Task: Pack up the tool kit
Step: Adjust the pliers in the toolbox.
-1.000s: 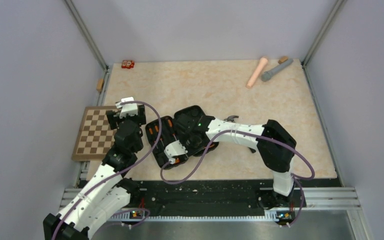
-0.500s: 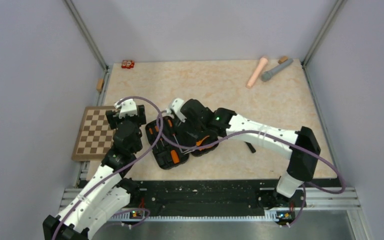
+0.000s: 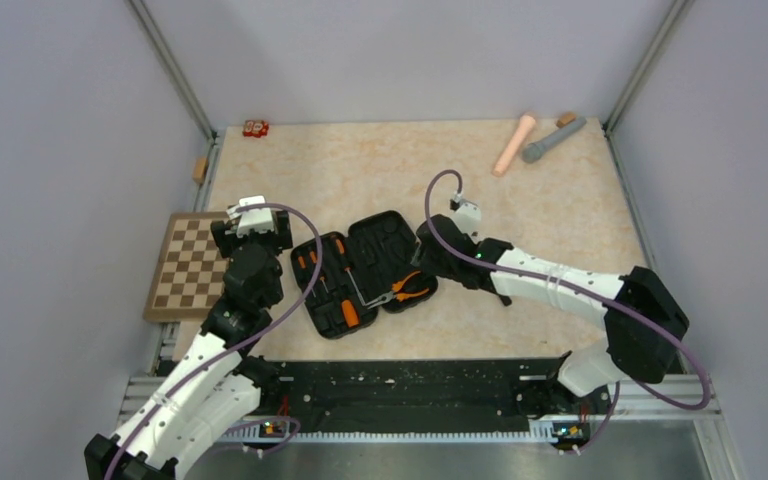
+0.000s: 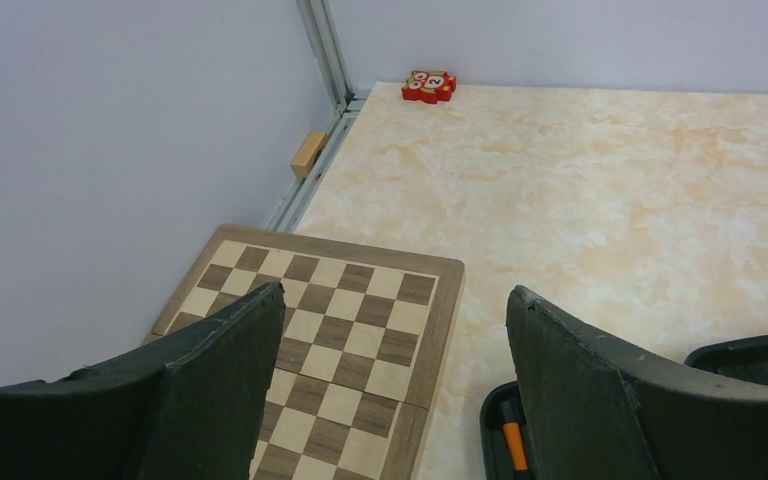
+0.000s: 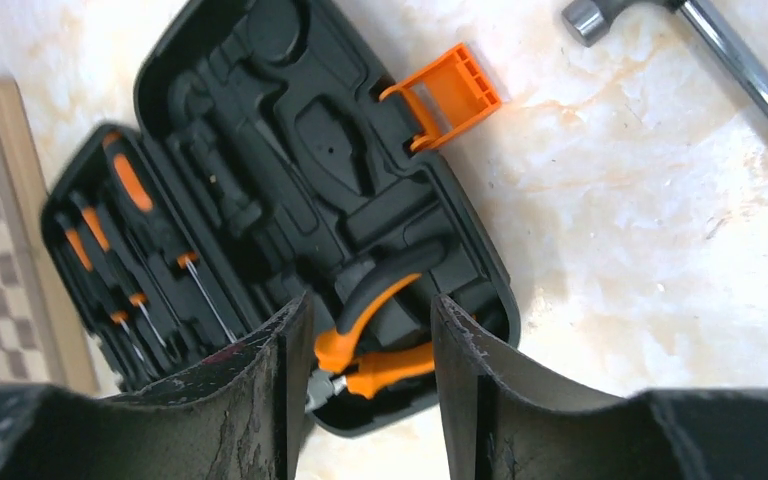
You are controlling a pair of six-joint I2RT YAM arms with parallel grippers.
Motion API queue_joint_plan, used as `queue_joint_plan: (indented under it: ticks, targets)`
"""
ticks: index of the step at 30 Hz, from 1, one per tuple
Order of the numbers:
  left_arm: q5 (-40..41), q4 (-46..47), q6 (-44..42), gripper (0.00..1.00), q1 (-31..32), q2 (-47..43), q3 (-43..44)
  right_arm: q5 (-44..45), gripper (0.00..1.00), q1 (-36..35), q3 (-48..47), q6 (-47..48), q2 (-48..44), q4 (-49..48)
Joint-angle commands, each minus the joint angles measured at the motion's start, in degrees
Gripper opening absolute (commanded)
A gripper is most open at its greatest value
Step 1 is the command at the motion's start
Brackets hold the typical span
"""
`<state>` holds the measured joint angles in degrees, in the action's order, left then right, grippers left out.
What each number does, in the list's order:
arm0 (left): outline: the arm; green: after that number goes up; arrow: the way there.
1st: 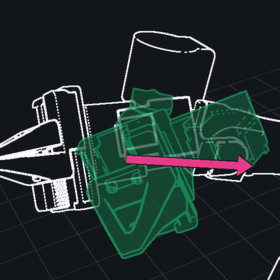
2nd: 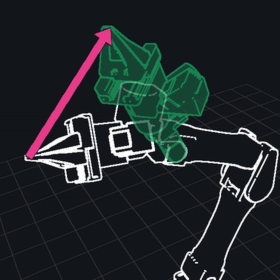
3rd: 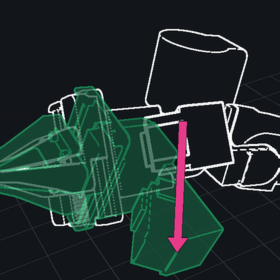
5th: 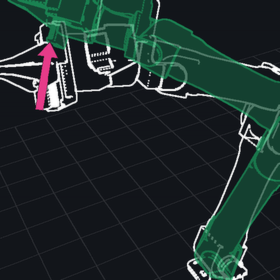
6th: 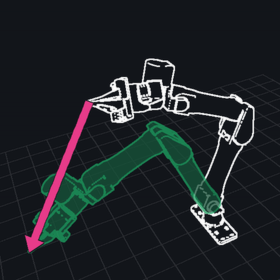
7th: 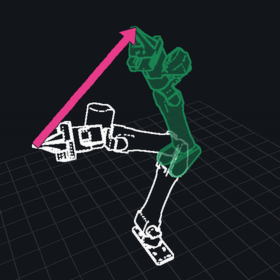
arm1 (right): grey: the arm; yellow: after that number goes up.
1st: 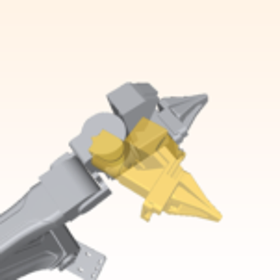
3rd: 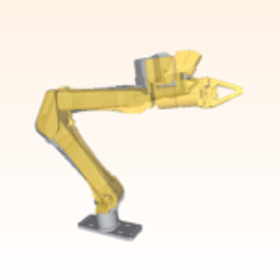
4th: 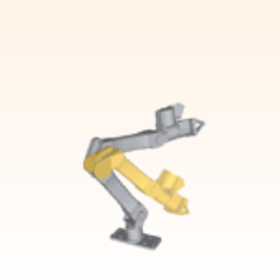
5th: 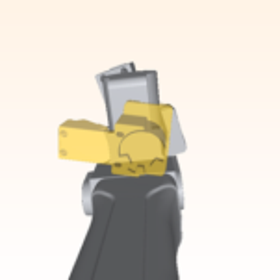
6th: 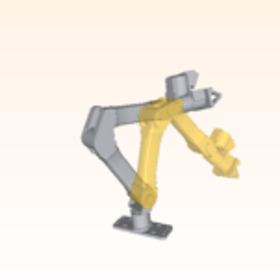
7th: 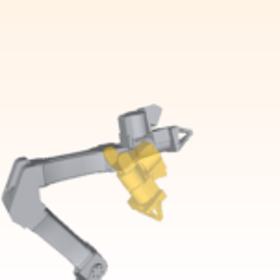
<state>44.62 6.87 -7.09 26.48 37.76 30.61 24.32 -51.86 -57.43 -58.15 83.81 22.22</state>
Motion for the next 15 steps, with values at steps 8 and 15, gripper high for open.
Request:
queue_joint_plan:
  ticks: [8, 15]
  targets:
    - [-0.51, 2.07, 0.7, 0.85, -0.18, -1.36, -0.33, -8.51, 0.4, 4.4, 5.85, -18.47, 4.42, -15.25]
    - [-0.68, 2.24, 0.55, 0.85, -0.18, -1.61, -0.47, -11.63, 0.4, 4.48, 5.74, -20.35, 7.12, -14.35]
